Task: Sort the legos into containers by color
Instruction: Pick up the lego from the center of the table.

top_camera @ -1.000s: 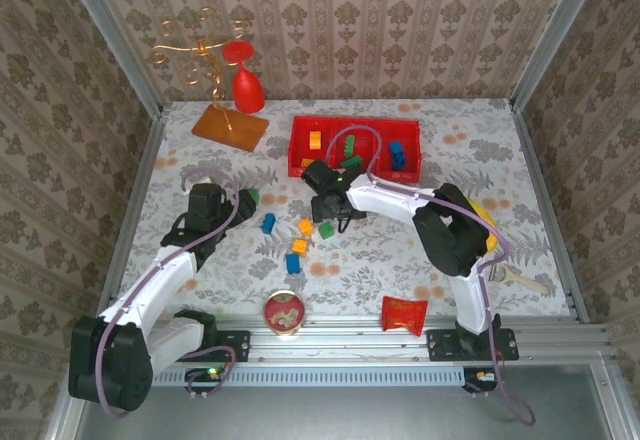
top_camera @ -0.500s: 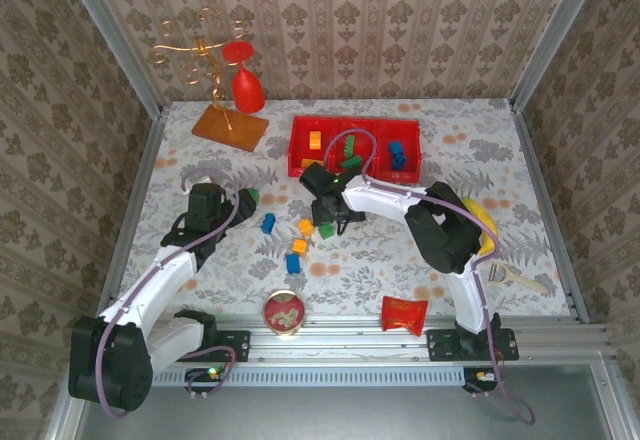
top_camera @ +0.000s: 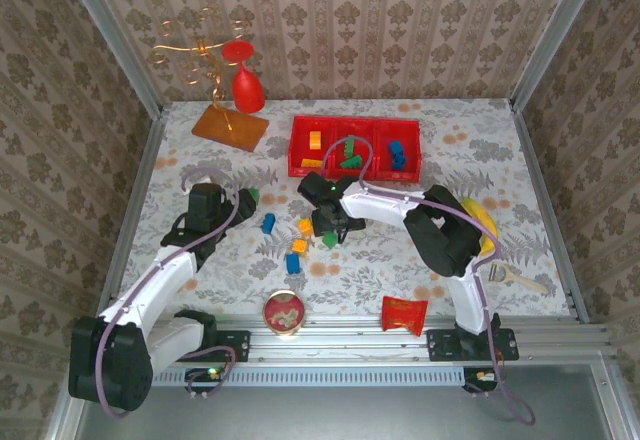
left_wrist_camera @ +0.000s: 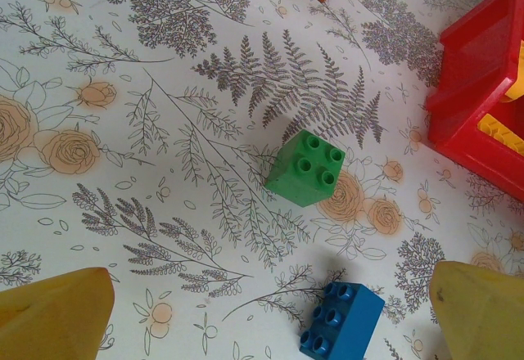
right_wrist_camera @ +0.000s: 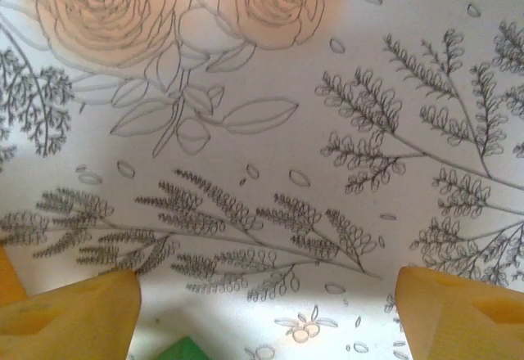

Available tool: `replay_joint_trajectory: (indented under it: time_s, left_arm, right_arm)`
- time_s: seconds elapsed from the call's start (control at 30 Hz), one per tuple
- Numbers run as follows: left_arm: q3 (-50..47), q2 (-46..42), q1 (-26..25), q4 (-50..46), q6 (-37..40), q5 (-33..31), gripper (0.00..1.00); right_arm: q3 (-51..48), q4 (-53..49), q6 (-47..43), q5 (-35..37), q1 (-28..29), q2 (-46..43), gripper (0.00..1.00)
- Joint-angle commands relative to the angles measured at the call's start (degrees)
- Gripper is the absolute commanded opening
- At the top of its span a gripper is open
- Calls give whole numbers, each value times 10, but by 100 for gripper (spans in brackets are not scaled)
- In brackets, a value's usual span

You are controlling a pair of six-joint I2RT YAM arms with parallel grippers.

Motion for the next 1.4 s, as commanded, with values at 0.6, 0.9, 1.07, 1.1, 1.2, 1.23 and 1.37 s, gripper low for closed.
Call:
replay_joint_trajectory:
  time_s: [0.6, 0.9, 1.07, 1.1, 1.2, 1.23, 1.37]
  left_arm:
    - [7, -3, 6, 2, 6, 4, 100]
    - [10, -5, 6, 0, 6, 5, 100]
    - [10, -4, 6, -1, 6, 5, 100]
    - [11, -4, 6, -1, 6, 5, 100]
    - [11, -4, 6, -2, 8, 5, 100]
    - [11, -4, 6, -3, 9, 5, 100]
    - [14, -4, 6, -6, 13, 6, 100]
  right_arm:
    - [-107, 2, 29, -77, 31, -76, 66]
    - [-112, 7, 15, -92, 34, -79, 44]
    - [-109, -2, 10, -78, 34, -87, 32]
    - [-107, -4, 8, -73, 34, -90, 30]
    - [-95, -9, -3, -60, 32, -97, 24]
    - [-88, -14, -8, -52, 30, -100, 23]
    - [-52, -26, -39, -19, 11, -110, 21]
